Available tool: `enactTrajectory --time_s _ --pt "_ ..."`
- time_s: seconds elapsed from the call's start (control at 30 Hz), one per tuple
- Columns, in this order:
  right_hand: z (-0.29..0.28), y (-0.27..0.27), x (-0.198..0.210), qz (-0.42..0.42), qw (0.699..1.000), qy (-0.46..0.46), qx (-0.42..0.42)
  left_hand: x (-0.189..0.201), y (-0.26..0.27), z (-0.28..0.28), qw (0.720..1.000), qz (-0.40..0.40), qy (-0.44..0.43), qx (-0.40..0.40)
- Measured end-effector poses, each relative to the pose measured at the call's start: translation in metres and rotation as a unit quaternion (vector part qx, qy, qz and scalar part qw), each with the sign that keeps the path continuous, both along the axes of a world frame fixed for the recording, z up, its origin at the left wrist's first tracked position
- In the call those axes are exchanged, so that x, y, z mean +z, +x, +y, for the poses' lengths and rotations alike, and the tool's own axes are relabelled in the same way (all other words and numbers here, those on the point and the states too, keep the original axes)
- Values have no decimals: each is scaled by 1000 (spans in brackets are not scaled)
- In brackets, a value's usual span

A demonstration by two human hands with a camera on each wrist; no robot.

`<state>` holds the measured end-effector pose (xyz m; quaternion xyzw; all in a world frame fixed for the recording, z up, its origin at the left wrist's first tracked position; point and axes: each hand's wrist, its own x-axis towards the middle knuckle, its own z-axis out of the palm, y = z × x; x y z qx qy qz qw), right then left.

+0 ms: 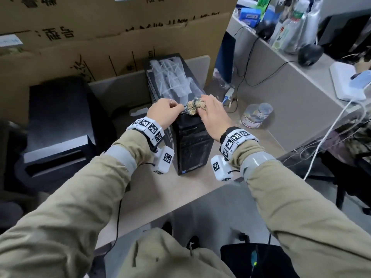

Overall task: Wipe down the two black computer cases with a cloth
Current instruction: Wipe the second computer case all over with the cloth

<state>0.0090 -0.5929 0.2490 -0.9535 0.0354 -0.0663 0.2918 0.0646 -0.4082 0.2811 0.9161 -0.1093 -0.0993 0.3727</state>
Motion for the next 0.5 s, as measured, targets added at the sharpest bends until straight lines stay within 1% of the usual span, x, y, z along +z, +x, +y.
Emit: enactTrajectory --time_s 0.1,0.23,0.37,0.43,0.5 --pt "1 -11 4 -21 1000 -16 -3 -4 -3 0 999 5 -32 22" --pt "7 -32 14 -5 1000 -30 -6 1 -3 0 998 13 -40 39" --pt "31 -27 10 -22 996 -51 65 5 3 -3 999 15 -16 35" --pt "46 -23 8 -56 990 -81 105 4 5 -2 999 10 -22 21" --pt "52 -19 5 -76 984 -101 126 4 8 0 1000 0 -20 4"
